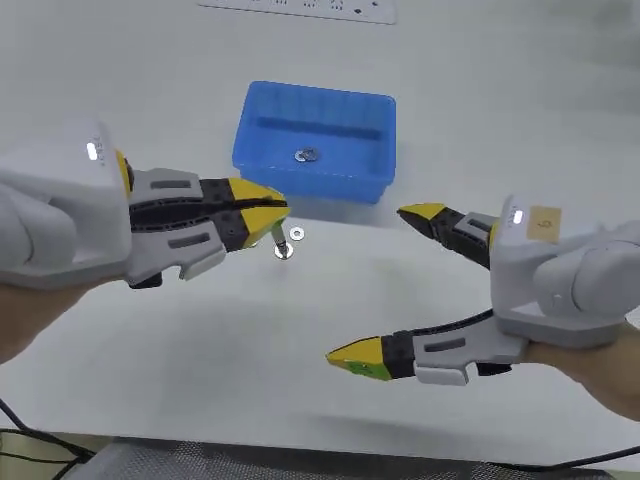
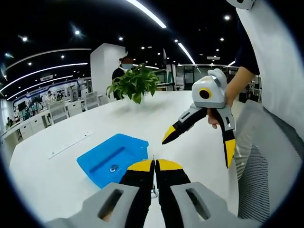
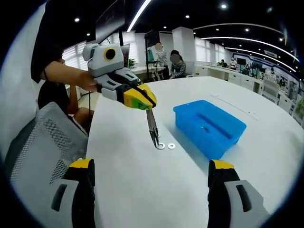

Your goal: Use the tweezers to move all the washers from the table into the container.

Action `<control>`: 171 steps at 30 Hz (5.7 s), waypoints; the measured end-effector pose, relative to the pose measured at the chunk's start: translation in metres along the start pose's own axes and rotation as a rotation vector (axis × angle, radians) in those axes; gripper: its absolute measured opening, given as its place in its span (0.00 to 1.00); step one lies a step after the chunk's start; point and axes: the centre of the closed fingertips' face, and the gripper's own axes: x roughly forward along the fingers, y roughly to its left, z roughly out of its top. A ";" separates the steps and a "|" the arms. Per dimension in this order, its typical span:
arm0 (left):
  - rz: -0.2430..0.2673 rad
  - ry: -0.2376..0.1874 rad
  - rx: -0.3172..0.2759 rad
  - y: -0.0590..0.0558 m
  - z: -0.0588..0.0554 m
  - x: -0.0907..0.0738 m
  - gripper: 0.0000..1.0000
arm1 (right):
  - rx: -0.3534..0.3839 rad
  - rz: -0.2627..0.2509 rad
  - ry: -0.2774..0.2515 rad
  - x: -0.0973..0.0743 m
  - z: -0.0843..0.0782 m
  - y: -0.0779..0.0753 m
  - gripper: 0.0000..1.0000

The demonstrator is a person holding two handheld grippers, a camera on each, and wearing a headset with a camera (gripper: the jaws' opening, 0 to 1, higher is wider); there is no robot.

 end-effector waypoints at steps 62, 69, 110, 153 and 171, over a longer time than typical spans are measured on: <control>-0.108 0.148 0.038 -0.016 -0.013 0.011 0.05 | -0.286 0.341 0.086 0.076 0.022 0.007 0.22; -0.115 0.149 0.032 -0.017 -0.014 0.010 0.05 | -0.361 0.357 0.120 0.081 0.018 0.009 0.12; -0.023 0.159 0.033 -0.012 -0.002 -0.017 0.31 | -0.386 0.361 0.074 0.069 0.028 0.014 0.09; 0.341 -0.001 -0.244 0.020 -0.007 -0.080 1.00 | -0.220 0.070 0.008 0.074 0.067 -0.117 0.09; 0.350 0.080 -0.264 0.011 -0.023 -0.084 1.00 | -0.200 0.073 0.072 0.084 0.046 -0.115 0.10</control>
